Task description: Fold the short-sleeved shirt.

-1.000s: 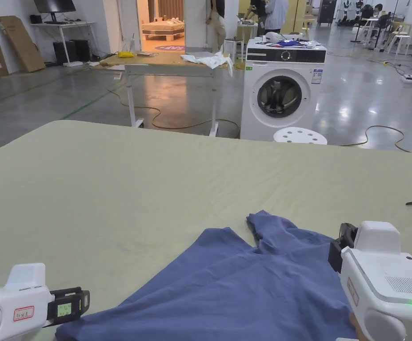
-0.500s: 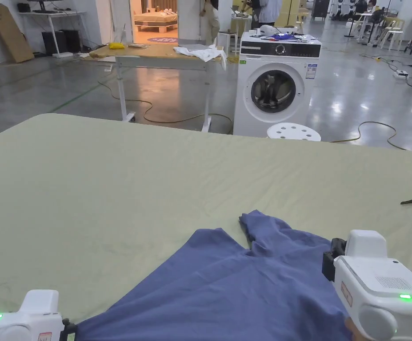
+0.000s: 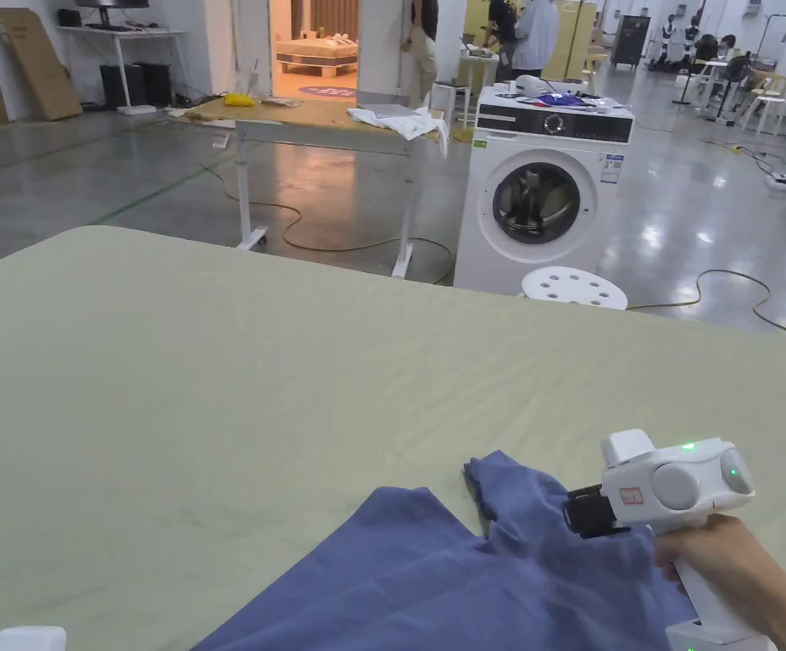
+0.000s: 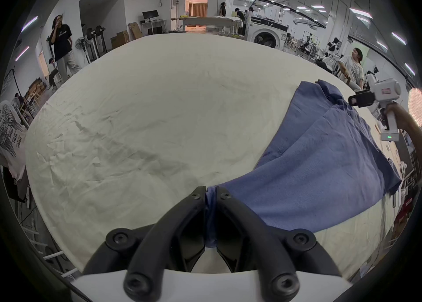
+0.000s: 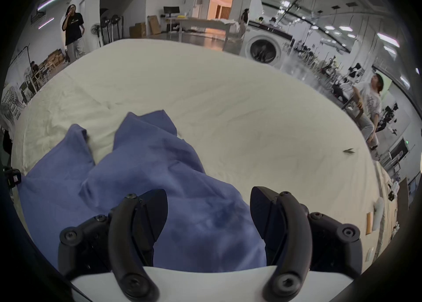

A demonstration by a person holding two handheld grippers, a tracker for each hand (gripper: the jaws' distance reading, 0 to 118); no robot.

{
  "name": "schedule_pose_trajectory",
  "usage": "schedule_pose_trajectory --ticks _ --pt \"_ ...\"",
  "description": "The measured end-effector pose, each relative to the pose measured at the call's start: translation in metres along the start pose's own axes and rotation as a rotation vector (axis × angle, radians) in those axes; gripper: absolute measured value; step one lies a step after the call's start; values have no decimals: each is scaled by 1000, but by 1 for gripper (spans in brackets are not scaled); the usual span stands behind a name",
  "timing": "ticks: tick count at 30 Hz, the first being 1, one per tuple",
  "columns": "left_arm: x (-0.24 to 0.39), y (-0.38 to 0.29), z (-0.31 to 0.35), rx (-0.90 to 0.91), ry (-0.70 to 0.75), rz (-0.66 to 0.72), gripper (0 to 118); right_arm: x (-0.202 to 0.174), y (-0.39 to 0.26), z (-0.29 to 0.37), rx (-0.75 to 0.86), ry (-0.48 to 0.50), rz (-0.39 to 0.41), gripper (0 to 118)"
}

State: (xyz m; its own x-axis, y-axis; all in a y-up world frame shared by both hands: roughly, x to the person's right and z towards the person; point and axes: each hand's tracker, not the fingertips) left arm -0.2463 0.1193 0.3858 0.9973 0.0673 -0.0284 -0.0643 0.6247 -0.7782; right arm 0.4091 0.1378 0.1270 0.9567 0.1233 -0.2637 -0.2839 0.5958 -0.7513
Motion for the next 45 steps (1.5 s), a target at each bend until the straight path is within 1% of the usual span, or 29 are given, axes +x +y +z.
schedule_pose_trajectory --ticks 2,4,7,8,9,10,11,12,13,14,16,17,19,21,22,24,27,30,33,35,37,40,43,45 --pt "2 -3 -1 1 -1 9 3 2 2 -16 -30 39 -8 79" --pt "2 -3 -2 0 0 11 3 1 3 -29 -45 56 5 79" --pt "5 -4 -1 -2 3 17 3 -9 2 -37 -64 24 40 78" --pt "5 -4 -1 -2 4 20 3 -9 3 -36 -68 27 36 77" --pt "5 -4 -2 0 5 19 3 -7 4 -33 -81 47 11 71" --pt "6 -3 -2 1 6 15 3 -5 3 -31 -80 72 -24 58" --pt "7 -2 -3 3 8 10 3 -7 2 -26 -65 78 -31 39" --pt "8 -2 -3 4 10 7 3 -9 1 -24 -55 76 -28 12" --pt "8 -2 -3 9 11 4 3 -14 -3 -24 -47 70 -6 5" --pt "9 -2 -3 15 12 3 3 -18 -5 -22 -35 33 19 5" --pt "10 -1 -2 28 14 -1 3 -27 -11 -11 16 -8 54 4" --pt "8 0 -2 40 14 0 3 -27 -12 -4 45 -22 38 4" --pt "7 4 1 77 9 5 3 -27 -13 18 87 -37 -20 4" --pt "7 14 8 137 8 -7 3 -22 -10 44 144 -36 -65 4" --pt "9 24 13 172 -2 -24 3 -18 -8 61 181 -46 -71 4" --pt "14 47 21 213 -15 -59 3 -13 1 91 228 -71 -58 4" --pt "22 87 32 288 -34 -59 3 1 16 140 320 -156 -64 4" --pt "34 142 49 364 -43 -97 3 23 30 191 401 -193 -121 4" --pt "51 200 74 451 -51 -131 3 41 46 241 478 -258 -139 4" --pt "61 242 89 494 -70 -141 3 47 55 278 546 -283 -172 4" --pt "72 282 106 527 -79 -165 3 56 64 303 593 -308 -208 4" --pt "90 337 131 582 -96 -194 3 67 81 336 656 -370 -218 4" --pt "106 383 155 627 -91 -216 3 80 99 362 698 -380 -252 4" --pt "114 407 166 667 -92 -208 3 84 110 376 729 -406 -251 4"
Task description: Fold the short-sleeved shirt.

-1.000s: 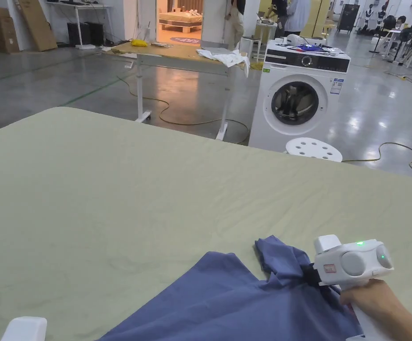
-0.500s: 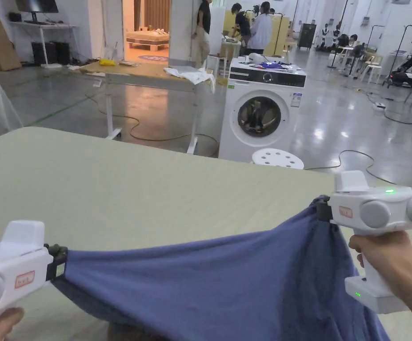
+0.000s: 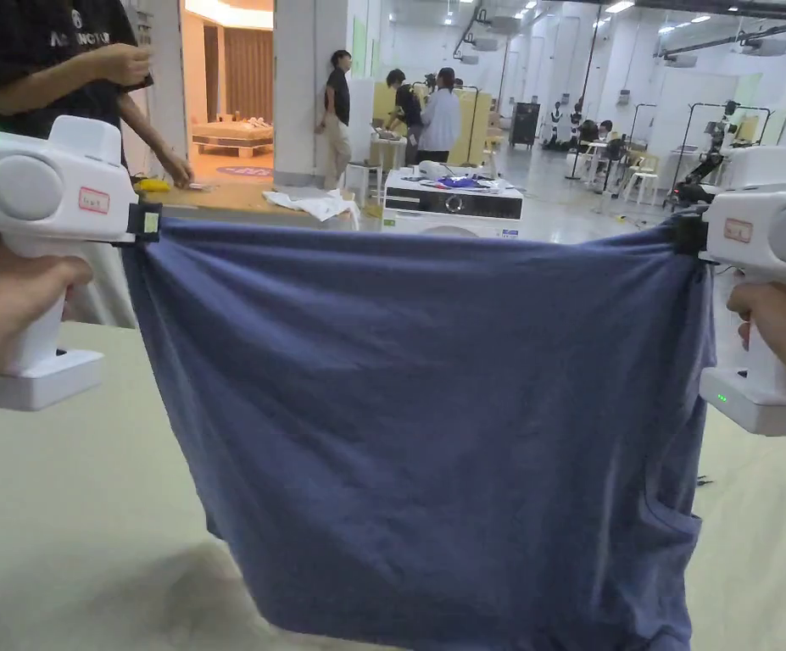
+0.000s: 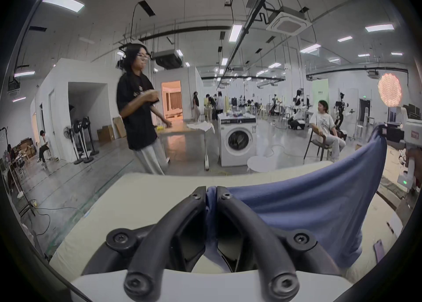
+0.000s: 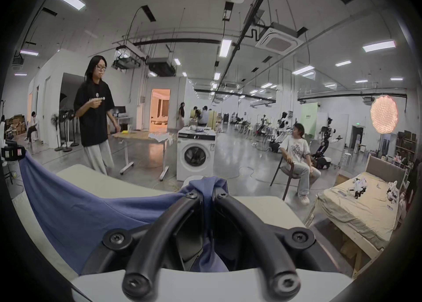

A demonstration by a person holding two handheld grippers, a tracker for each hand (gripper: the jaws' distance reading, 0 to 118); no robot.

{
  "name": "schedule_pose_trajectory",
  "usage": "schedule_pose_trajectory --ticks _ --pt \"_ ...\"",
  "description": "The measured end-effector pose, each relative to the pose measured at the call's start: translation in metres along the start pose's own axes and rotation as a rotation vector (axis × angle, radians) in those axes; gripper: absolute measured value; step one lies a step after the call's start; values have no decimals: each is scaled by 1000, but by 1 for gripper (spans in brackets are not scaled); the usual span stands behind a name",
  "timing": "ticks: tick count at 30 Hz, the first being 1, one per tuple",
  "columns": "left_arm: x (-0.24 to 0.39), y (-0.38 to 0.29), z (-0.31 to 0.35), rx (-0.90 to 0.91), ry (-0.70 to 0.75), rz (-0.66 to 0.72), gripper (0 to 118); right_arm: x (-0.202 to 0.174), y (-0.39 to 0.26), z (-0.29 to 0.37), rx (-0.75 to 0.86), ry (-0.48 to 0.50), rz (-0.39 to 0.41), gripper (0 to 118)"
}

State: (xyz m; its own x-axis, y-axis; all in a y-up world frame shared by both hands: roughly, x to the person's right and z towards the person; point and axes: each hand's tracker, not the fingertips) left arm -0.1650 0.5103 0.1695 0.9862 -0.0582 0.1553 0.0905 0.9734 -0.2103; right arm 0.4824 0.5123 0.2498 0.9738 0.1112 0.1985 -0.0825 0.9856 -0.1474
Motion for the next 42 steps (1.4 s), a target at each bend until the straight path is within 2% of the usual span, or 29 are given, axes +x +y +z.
schedule_pose_trajectory --ticks 9,14,19,23,32,38,42 --pt "2 72 -30 110 -3 48 3 15 61 -18 85 -48 -43 4" --pt "9 112 -39 164 31 1 3 21 96 -37 128 -69 -53 4" --pt "11 132 -45 192 57 -4 3 22 125 -46 194 -68 -16 4" --pt "13 138 -49 207 75 -40 3 24 131 -52 232 -61 -15 4" --pt "21 88 -68 173 75 -46 3 21 75 -66 191 -43 9 4" --pt "20 -5 -70 108 13 11 3 19 -9 -41 98 -39 50 4" --pt "19 -67 -55 50 -15 12 3 18 -63 -13 18 -23 24 4"
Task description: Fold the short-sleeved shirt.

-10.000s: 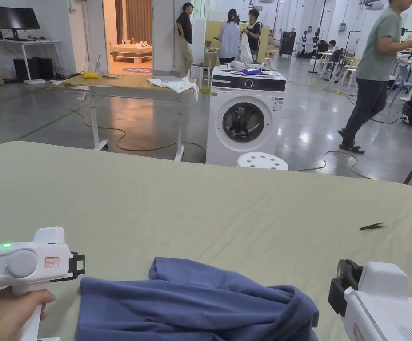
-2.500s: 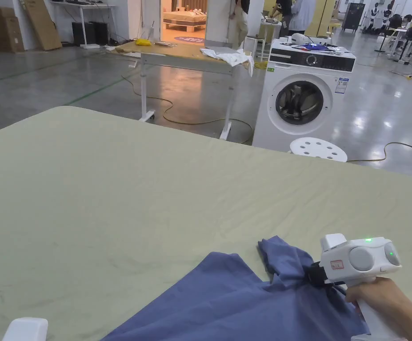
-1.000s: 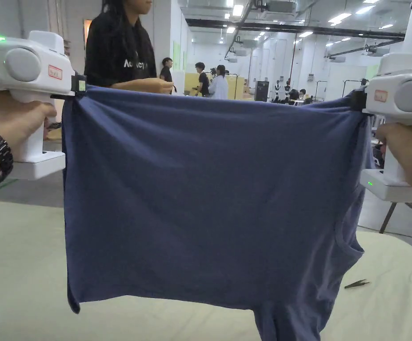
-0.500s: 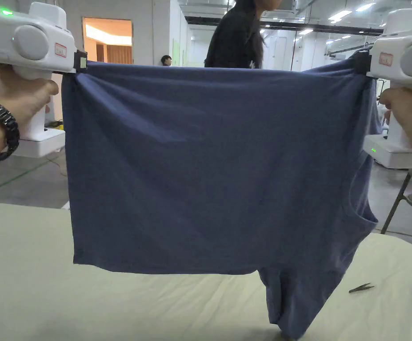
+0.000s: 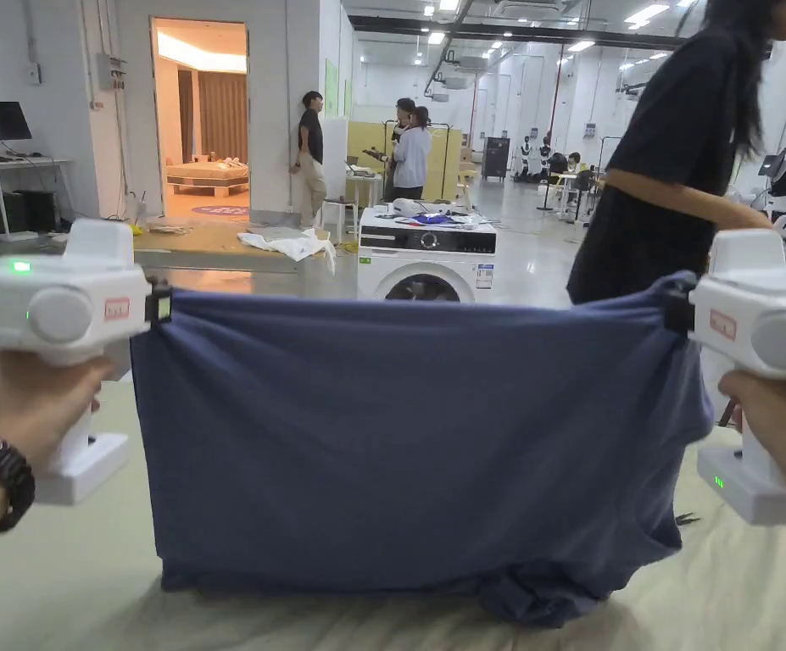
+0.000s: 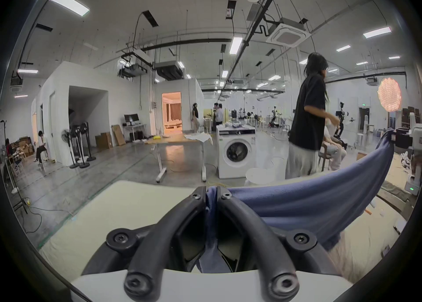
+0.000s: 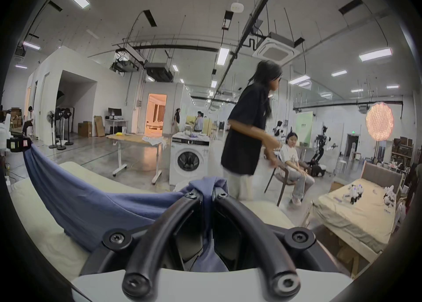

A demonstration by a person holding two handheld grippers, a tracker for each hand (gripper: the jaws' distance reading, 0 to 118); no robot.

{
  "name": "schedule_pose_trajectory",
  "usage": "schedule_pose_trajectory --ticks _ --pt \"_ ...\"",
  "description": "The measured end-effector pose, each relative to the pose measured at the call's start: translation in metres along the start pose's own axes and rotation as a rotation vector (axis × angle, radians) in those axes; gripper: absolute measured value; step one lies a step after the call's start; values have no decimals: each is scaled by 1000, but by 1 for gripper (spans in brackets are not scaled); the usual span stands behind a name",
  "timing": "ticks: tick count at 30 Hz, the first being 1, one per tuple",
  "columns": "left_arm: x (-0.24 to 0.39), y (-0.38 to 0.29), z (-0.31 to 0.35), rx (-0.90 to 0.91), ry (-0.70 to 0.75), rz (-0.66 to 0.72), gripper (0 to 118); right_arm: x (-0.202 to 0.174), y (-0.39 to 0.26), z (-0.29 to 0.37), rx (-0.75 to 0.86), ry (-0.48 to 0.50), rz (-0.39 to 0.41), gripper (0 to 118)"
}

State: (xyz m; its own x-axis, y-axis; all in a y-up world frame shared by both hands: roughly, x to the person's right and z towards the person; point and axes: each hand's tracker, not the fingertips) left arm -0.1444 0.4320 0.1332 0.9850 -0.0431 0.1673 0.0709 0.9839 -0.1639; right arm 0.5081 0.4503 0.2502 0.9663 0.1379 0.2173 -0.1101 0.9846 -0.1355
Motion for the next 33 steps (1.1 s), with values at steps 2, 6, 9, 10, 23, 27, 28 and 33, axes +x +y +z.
schedule_pose_trajectory --ticks 2,6,9,10,23,27,28,33 --pt "-2 -30 16 -11 -19 19 3 -5 -25 24 -19 -2 11 4" --pt "-8 -89 60 -15 -36 114 3 -9 -65 76 -53 8 31 4" --pt "-11 -122 96 -37 -38 111 3 -13 -94 116 -88 28 74 4" --pt "-10 -128 110 -48 -46 87 3 -14 -103 131 -91 30 71 4" --pt "-2 -234 260 -151 -97 102 3 -1 -206 268 -240 29 50 4" --pt "4 -258 288 -212 -90 90 3 0 -231 298 -328 29 5 4" --pt "5 -264 295 -218 -96 88 3 0 -238 305 -347 24 5 4" --pt "5 -284 312 -299 -101 71 3 -3 -257 332 -436 20 28 4"
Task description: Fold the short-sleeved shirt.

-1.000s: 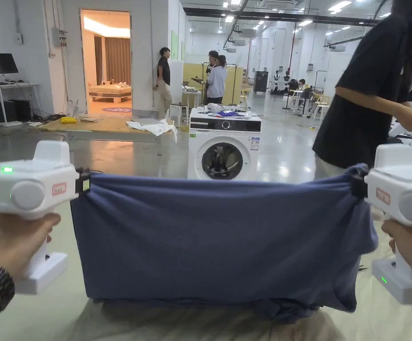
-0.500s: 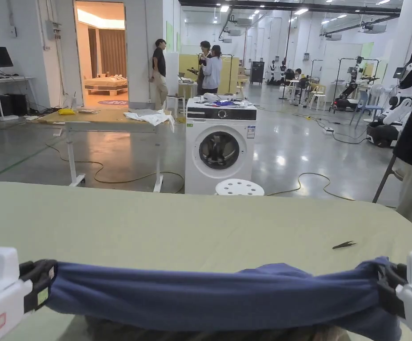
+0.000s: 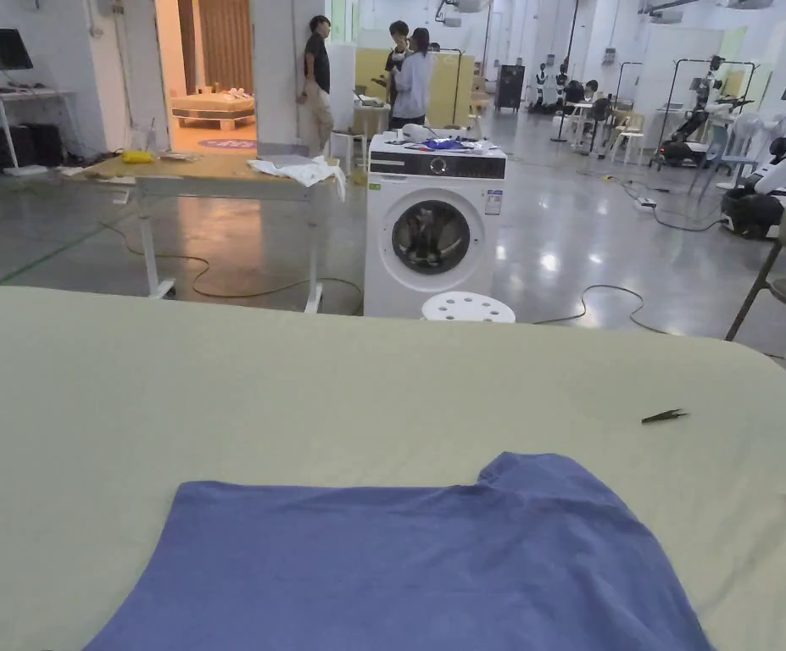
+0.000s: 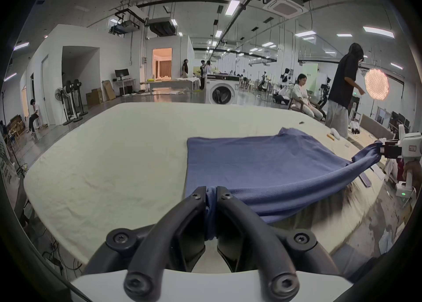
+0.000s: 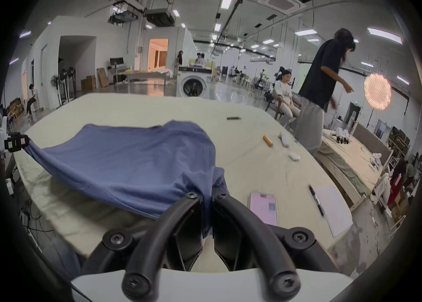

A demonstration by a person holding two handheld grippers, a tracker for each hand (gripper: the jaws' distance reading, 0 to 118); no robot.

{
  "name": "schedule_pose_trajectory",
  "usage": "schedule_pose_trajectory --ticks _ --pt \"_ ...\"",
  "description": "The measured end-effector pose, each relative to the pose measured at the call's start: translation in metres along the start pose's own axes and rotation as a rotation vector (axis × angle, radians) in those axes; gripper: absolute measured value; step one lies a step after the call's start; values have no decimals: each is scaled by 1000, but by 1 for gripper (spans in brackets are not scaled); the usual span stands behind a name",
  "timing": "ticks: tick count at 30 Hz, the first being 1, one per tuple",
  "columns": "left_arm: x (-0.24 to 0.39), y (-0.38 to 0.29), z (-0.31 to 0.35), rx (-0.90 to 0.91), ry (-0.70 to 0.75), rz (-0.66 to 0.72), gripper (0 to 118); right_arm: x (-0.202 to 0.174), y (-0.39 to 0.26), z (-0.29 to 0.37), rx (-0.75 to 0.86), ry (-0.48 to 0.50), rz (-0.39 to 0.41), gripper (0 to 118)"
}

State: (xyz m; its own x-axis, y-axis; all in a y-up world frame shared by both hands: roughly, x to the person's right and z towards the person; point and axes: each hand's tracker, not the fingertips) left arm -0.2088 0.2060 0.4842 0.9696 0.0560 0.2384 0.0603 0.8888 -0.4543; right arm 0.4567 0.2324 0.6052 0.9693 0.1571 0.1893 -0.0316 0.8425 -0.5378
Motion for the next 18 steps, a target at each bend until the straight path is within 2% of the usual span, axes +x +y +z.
schedule_pose_trajectory --ticks 7,14,16,17,18 --pt "-5 -40 -28 -181 -12 19 3 -10 -47 -30 -207 23 30 4" --pt "-10 -72 -61 -376 -1 2 3 -17 -82 -60 -371 40 27 6" --pt "-12 -77 -65 -375 -5 15 3 -17 -87 -64 -377 42 33 13" --pt "-13 -79 -64 -373 -6 22 3 -17 -87 -64 -382 42 40 21" --pt "-14 -75 -62 -376 -6 28 4 -16 -83 -62 -384 41 39 35"
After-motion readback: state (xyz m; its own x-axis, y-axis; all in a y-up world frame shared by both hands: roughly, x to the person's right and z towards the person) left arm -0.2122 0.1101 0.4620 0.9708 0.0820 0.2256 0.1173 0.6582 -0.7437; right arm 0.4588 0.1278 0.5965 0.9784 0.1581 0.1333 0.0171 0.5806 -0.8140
